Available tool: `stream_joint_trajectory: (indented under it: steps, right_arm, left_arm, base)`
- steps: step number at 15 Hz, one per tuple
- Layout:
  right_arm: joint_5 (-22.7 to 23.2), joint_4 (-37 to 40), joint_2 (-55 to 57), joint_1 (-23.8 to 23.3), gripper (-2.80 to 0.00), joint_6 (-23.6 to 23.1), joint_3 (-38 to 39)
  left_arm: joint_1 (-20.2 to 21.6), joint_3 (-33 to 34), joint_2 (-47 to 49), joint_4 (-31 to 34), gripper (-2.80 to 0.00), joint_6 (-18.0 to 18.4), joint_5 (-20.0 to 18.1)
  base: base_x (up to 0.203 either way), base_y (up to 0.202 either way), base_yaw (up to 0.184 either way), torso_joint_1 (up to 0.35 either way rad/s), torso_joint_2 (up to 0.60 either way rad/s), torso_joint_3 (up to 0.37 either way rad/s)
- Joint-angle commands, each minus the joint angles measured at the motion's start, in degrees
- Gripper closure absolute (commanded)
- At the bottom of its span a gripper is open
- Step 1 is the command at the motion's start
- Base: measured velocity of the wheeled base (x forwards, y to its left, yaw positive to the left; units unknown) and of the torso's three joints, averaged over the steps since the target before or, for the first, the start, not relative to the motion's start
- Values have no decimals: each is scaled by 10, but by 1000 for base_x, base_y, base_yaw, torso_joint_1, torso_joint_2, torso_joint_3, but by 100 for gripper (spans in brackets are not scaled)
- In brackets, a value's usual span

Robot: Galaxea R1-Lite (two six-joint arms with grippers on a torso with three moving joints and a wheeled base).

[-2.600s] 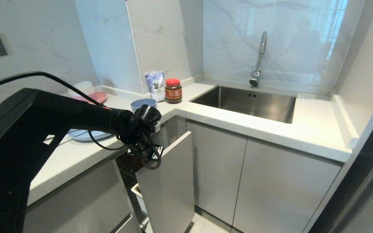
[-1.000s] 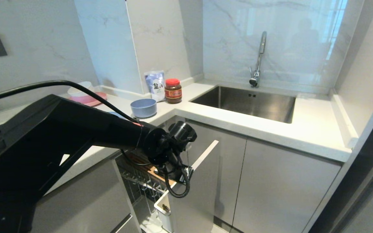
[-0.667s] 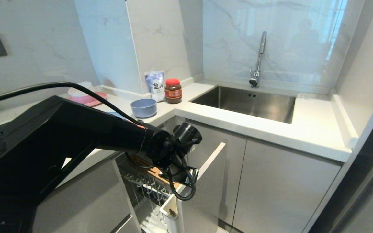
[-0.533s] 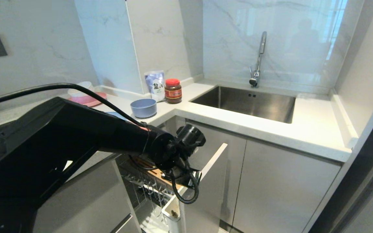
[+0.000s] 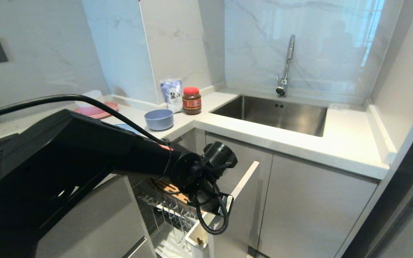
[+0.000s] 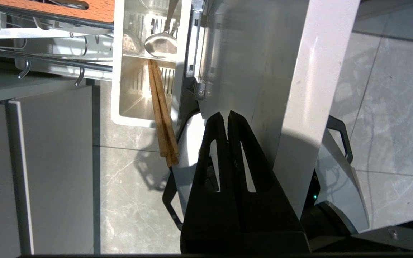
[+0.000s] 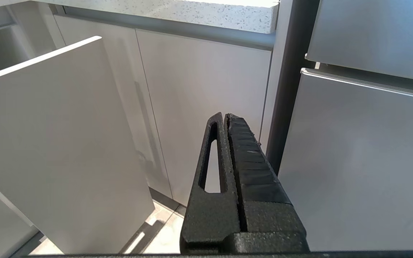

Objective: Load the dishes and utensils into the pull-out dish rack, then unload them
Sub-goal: Open the cupboard

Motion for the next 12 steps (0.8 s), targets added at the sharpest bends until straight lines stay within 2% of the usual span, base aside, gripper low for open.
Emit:
stream_joint_trajectory:
  steps: [1,3,5,7,12]
  right_arm:
    - [0,0,-2,1,0,0,1]
    - [0,0,-2,0,0,0,1]
    - [0,0,-2,1,0,0,1]
    - [0,0,-2,0,0,0,1]
    - [0,0,-2,0,0,0,1]
  left_arm:
    - [-8,1,-1,2,0,-3,1]
    - [-14,1,0,1,0,-13,-8]
    - [-19,2,-5,2,0,-20,-44]
    - [-23,5,-6,1,0,-24,-58]
    - [-30,5,-6,1,0,-30,-60]
  base:
    - [0,0,0,0,0,0]
    - [0,0,0,0,0,0]
    - [0,0,0,0,0,0]
    - [0,0,0,0,0,0]
    - [0,0,0,0,0,0]
